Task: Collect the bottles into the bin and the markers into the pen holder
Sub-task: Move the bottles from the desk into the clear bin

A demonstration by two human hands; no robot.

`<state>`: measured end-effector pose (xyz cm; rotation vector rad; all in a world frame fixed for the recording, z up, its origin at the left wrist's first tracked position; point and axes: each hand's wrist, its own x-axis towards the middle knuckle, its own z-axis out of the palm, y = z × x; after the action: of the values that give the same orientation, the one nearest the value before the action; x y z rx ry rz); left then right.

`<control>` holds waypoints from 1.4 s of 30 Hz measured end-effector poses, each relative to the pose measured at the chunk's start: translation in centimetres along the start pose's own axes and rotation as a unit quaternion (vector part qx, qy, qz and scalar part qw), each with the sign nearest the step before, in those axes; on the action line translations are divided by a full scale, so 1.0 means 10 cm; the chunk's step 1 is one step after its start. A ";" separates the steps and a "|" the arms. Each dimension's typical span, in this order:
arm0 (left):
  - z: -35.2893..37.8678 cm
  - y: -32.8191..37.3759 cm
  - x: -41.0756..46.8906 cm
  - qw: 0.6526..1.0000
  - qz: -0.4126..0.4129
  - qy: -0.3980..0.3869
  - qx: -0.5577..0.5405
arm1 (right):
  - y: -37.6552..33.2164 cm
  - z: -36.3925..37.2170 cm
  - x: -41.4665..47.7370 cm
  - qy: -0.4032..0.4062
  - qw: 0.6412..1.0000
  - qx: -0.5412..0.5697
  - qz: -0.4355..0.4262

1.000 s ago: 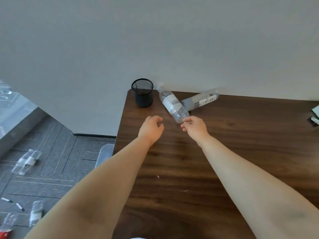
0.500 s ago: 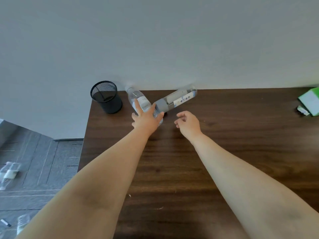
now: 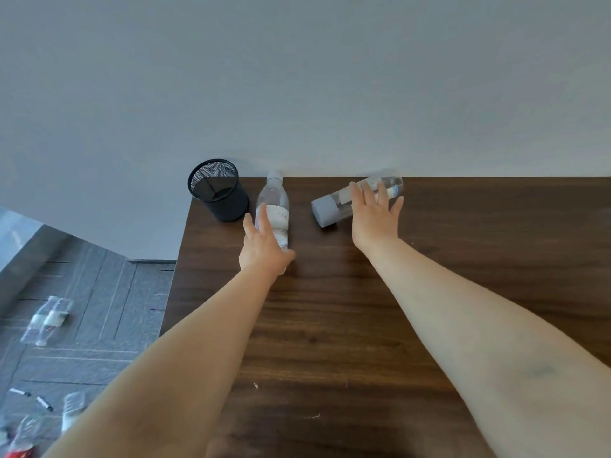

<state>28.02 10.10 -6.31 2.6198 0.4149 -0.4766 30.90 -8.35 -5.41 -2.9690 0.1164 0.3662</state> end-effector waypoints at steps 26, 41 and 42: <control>-1.02 -1.94 -0.98 0.963 0.183 0.182 -0.078 | -2.03 0.17 -1.61 0.074 0.926 0.367 0.047; -1.67 -4.60 -1.18 0.994 0.047 0.018 -0.097 | -4.38 1.14 -2.52 -0.120 0.893 0.416 0.124; -1.68 -4.63 -1.18 0.994 0.053 0.016 -0.099 | -4.42 1.15 -2.53 -0.109 0.894 0.417 0.121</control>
<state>5.12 55.25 -4.63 2.4457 0.3140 -0.3417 7.89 38.54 -4.11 -2.0504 0.4824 0.5141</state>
